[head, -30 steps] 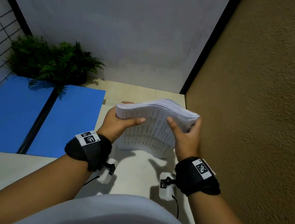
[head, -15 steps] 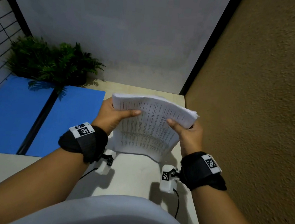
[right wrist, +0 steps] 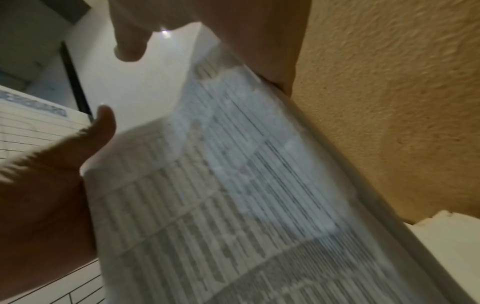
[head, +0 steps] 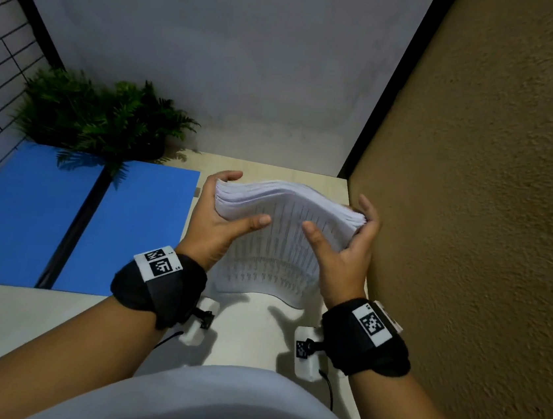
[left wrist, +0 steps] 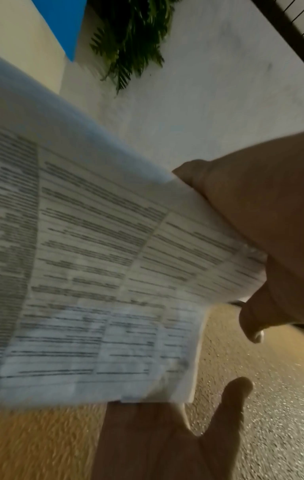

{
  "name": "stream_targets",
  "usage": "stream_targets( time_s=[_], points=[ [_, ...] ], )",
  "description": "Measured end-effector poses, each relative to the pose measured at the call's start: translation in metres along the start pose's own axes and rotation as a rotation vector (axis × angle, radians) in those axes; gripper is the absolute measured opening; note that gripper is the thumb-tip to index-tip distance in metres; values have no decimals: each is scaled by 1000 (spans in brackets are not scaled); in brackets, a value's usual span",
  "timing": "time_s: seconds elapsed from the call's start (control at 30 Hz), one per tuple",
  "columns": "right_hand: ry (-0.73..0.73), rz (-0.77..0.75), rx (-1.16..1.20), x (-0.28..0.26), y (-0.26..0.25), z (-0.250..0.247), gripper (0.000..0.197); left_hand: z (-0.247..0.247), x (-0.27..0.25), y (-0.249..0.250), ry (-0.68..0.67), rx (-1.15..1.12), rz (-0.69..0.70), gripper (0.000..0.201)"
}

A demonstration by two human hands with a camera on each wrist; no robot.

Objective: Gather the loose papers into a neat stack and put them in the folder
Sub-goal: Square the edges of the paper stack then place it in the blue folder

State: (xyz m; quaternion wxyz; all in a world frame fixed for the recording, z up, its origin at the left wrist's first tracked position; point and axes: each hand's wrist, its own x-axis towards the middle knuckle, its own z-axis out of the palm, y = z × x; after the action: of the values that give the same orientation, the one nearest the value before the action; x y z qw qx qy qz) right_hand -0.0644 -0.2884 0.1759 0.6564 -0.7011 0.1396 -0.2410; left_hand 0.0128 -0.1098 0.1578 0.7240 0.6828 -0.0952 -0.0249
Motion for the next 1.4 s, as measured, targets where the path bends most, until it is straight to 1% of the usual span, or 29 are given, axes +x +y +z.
stream_targets(
  time_s=[0.07,0.1,0.17,0.23,0.27,0.3,0.33,0.37,0.47,0.5,0.53,0.6,0.7,0.77,0.8,0.83,0.9,0.93,1.03,1.07,1.13,1.17,1.27,1.3,1.37,1.4],
  points=[
    [36,-67,-66,3,-1,1,93,3,0,5,8,-21,29,86],
    [54,-86,-105,5,-2,1,87,4,0,7,18,-28,42,82],
    [22,-143,-249,5,-5,2,64,9,0,12,56,-16,65,68],
    [-2,-210,-358,5,-4,3,41,14,1,16,152,18,74,50],
    [26,-199,-351,5,-2,2,36,17,3,17,217,20,65,43],
    [71,-155,-313,5,-1,1,33,18,4,16,276,12,46,37],
    [117,-96,-273,7,-1,0,33,20,6,16,314,4,22,34],
    [142,-70,-254,8,-2,0,33,22,6,16,332,0,-2,33],
    [78,-159,-310,5,-4,1,29,25,4,14,308,-9,-28,40],
    [89,-154,-323,5,-4,1,29,25,3,13,287,-9,-19,44],
    [126,-116,-327,7,-3,0,29,24,3,11,259,-14,-10,50],
    [185,-44,-314,11,-3,-3,31,21,0,6,186,-14,-8,72],
    [108,-99,-350,11,-7,-4,26,16,-3,-3,97,8,-26,114],
    [152,-92,-365,15,-6,-6,30,14,-4,-6,57,9,-36,128],
    [173,-72,-364,16,-7,-6,30,14,-5,-9,38,15,-40,130],
    [153,-65,-369,16,-7,-5,29,13,-5,-11,24,30,-37,130],
    [57,-110,-398,13,-8,-3,26,13,-5,-14,16,68,-29,127],
    [46,-118,-402,12,-8,-3,25,12,-5,-14,17,74,-32,126],
    [185,-24,-351,14,-8,-3,30,12,-5,-14,0,78,-29,122],
    [189,-33,-346,13,-8,-2,29,12,-4,-15,-5,76,-23,120],
    [117,-126,-367,9,-8,-1,25,13,-4,-17,0,78,-18,118],
    [107,-145,-359,9,-6,-1,24,13,-4,-17,9,85,-21,118],
    [194,-46,-310,12,-2,-3,32,14,-5,-16,-1,85,-33,116],
    [182,-55,-309,13,0,-2,35,14,-5,-15,-7,82,-27,115],
    [93,-154,-359,11,1,-1,36,16,-4,-16,-8,71,-11,114],
    [80,-169,-381,10,1,-2,35,17,-4,-16,-8,66,-11,115]
  ],
)
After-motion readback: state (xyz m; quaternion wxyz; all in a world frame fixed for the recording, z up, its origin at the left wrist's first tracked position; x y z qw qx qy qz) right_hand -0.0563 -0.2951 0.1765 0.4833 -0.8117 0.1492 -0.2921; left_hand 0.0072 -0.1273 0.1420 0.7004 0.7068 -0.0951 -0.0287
